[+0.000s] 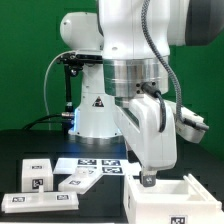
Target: Assemble cabinet
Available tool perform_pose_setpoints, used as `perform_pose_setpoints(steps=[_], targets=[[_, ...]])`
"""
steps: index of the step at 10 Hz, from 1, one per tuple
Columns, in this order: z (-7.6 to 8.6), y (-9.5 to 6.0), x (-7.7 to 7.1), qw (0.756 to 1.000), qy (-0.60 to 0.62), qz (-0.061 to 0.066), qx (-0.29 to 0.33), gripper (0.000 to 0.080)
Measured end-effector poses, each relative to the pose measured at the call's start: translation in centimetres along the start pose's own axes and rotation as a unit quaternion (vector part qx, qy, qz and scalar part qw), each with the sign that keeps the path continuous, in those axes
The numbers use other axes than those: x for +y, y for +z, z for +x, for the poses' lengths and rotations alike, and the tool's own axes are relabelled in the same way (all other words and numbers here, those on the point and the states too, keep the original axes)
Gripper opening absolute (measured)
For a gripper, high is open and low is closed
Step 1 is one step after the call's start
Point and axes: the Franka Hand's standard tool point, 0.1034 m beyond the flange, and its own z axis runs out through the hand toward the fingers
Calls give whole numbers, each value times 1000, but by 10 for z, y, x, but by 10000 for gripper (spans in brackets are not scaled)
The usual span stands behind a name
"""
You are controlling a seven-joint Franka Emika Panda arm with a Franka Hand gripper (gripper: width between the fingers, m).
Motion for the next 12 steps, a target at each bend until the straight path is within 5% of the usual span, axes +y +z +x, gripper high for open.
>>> perform_pose_setpoints(steps=[2,5,8,9,10,11,12], targets=[[11,-3,9,999,46,-3,2,649],[33,2,51,994,104,-25,6,649],[32,3,50,994,101,-26,6,649],[33,4,50,992,122,-17,7,649],[38,10,65,987,157,0,13,649],[43,19,95,985,169,-9,14,649],[50,30,114,982,186,5,23,649]])
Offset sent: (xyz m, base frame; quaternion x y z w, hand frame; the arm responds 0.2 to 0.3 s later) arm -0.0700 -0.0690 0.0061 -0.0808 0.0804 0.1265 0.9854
